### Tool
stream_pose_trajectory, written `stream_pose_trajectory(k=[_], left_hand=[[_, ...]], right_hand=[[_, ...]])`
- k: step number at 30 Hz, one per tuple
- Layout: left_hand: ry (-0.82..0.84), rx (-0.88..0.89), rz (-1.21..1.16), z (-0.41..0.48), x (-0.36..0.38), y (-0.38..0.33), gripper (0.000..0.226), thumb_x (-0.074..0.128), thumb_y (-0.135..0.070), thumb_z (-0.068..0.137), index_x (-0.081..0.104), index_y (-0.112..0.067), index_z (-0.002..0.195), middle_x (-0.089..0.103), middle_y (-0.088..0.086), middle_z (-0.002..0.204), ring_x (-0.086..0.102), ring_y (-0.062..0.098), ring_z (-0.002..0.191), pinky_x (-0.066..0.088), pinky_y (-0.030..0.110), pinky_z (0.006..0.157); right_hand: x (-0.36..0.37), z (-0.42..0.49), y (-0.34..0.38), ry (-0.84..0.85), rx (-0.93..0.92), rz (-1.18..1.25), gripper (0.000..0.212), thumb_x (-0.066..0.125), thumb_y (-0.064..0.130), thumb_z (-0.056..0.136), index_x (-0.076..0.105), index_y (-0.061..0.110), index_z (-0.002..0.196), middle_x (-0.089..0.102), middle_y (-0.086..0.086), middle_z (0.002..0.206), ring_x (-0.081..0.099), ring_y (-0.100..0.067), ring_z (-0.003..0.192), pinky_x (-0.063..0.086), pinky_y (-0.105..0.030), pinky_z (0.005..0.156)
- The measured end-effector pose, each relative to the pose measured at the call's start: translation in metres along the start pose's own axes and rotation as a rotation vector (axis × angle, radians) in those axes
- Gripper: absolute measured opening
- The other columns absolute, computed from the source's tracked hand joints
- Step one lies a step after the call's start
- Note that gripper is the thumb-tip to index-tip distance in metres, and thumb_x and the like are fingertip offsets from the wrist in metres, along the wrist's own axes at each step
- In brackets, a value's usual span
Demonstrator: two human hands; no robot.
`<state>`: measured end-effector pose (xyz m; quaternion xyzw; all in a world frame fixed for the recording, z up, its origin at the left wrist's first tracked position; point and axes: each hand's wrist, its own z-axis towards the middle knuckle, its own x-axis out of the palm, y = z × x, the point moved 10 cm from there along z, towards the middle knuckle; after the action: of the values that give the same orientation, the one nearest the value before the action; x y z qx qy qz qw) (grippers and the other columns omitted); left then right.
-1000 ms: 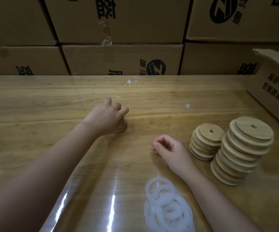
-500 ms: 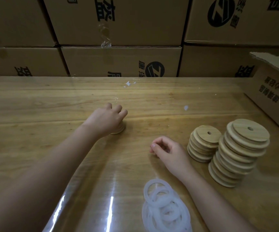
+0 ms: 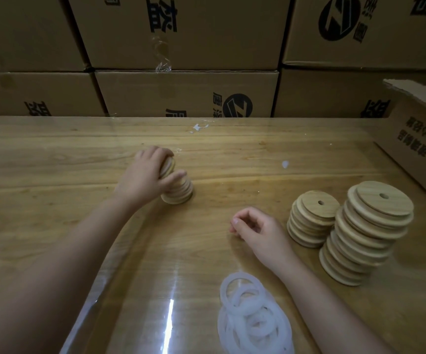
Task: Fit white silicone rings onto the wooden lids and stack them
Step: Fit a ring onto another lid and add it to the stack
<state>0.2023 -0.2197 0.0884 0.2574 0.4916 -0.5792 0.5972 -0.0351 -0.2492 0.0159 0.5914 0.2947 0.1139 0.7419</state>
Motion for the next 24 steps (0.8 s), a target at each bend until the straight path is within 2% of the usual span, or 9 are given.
stream_pose_trajectory(k=[3,6,10,14,18,21,24], left_hand=[[-0.026,-0.152,-0.127,0.006,-0.003,0.015,0.057,0.040,-0.062,0.086,0.048,-0.021,0.125,0.051,0.001,0.124,0.046,0.019,0.114,0.043,0.036,0.089],[0.011,-0.024,-0.017,0.010,0.002,-0.004,0.056,0.042,-0.059,0.087,0.048,-0.019,0.125,0.050,0.002,0.124,0.043,0.021,0.114,0.039,0.036,0.091],[0.179,0.126,0.187,0.006,0.030,-0.021,0.056,0.044,-0.059,0.087,0.046,-0.020,0.128,0.046,0.002,0.128,0.038,0.023,0.116,0.038,0.039,0.097],[0.258,0.072,0.053,0.003,0.041,-0.015,0.059,0.056,-0.057,0.083,0.044,-0.022,0.128,0.042,0.001,0.127,0.043,0.022,0.114,0.039,0.035,0.094],[0.264,0.053,0.066,0.007,0.045,-0.016,0.053,0.057,-0.051,0.085,0.043,-0.024,0.128,0.041,0.001,0.128,0.043,0.022,0.113,0.040,0.035,0.094],[0.281,0.045,0.087,0.006,0.045,-0.017,0.056,0.055,-0.055,0.084,0.042,-0.025,0.130,0.041,0.000,0.129,0.043,0.023,0.116,0.040,0.038,0.095],[0.156,0.124,0.187,0.005,0.027,-0.042,0.059,0.049,-0.060,0.083,0.045,-0.025,0.129,0.042,0.000,0.134,0.041,0.023,0.122,0.033,0.042,0.097]], right_hand=[[0.000,0.000,0.001,-0.002,-0.008,-0.003,0.014,0.059,0.016,0.088,0.064,0.021,0.075,0.068,0.008,0.075,0.061,-0.009,0.072,0.050,-0.027,0.071],[0.000,0.000,0.000,-0.004,0.003,0.006,0.014,0.059,0.015,0.088,0.064,0.020,0.076,0.068,0.008,0.074,0.062,-0.011,0.073,0.050,-0.029,0.073],[0.001,0.000,0.001,-0.001,0.003,0.005,0.012,0.059,0.015,0.088,0.064,0.018,0.077,0.068,0.007,0.074,0.062,-0.008,0.072,0.051,-0.028,0.074],[0.000,0.001,0.001,-0.002,-0.003,0.001,0.012,0.059,0.016,0.088,0.064,0.019,0.077,0.068,0.009,0.075,0.062,-0.008,0.073,0.050,-0.026,0.072],[-0.001,0.000,0.000,-0.006,-0.004,0.016,0.014,0.060,0.016,0.088,0.064,0.021,0.076,0.068,0.008,0.074,0.062,-0.011,0.074,0.050,-0.027,0.073],[0.000,0.000,0.000,-0.006,-0.008,0.003,0.014,0.059,0.017,0.088,0.064,0.022,0.075,0.067,0.010,0.074,0.062,-0.011,0.074,0.050,-0.027,0.072],[0.001,0.000,0.000,-0.001,-0.014,0.000,0.014,0.059,0.019,0.088,0.063,0.023,0.076,0.068,0.011,0.075,0.062,-0.009,0.074,0.049,-0.023,0.070]])
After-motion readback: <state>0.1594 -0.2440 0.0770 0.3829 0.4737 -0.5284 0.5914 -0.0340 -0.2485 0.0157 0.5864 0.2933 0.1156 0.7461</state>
